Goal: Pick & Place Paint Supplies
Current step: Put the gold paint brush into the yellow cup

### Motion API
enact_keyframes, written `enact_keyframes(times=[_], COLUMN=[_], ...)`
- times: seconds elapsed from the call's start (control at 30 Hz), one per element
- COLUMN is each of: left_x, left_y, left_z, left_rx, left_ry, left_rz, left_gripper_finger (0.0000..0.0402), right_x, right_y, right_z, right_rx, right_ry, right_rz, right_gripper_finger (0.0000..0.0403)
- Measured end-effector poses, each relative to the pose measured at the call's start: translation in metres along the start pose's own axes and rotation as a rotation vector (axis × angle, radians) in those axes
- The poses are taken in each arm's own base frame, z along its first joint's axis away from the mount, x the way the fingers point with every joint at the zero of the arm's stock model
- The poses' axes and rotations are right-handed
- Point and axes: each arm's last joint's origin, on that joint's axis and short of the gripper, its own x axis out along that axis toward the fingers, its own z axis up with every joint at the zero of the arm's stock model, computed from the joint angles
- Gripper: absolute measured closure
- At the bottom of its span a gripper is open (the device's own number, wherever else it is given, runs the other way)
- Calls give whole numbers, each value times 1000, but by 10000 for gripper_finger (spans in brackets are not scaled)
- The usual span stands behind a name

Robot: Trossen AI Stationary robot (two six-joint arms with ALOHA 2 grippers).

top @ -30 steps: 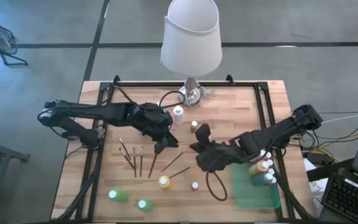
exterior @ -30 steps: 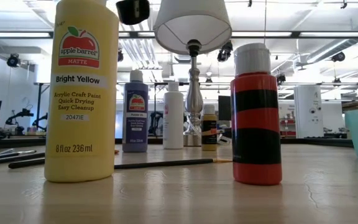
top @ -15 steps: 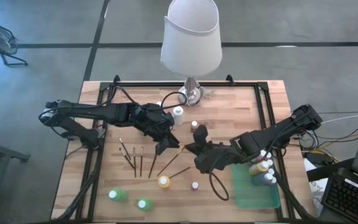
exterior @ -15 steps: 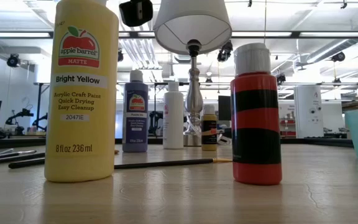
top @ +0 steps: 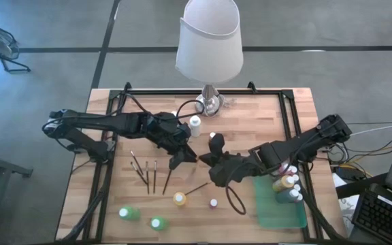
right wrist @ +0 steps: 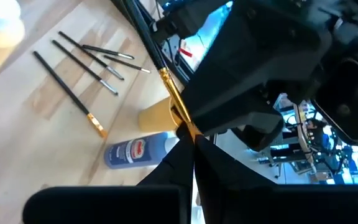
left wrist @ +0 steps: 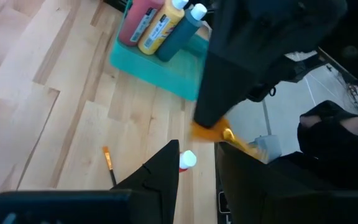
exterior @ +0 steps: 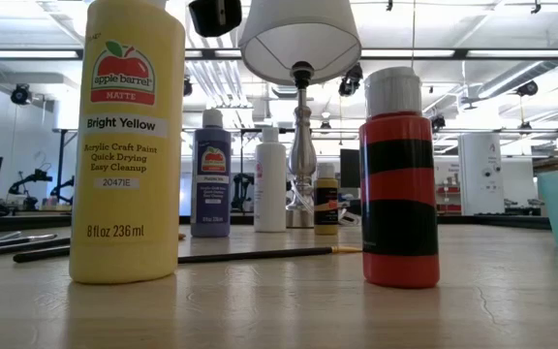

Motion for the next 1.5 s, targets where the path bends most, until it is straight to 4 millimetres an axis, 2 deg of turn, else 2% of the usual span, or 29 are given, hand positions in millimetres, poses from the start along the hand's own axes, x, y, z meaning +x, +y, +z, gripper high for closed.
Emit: enact_keyframes(times=[0.53,0.93,1.5], left_x=[-1,-1,-1], left_y=[0,-1,-3], left_z=[1,3,6], left_rx=[12,21,51], left_ry=[4,-25,-58], left_rz=[-17,-21,-32], left_gripper_finger=[287,286,287], right_x=[2,5,5], right_y=[3,2,-5], right_z=[-1,-1,6], right_rx=[11,22,34], right_ry=[-20,29,-6], right_rz=[55,-23,-112], right_gripper_finger=[395,395,395])
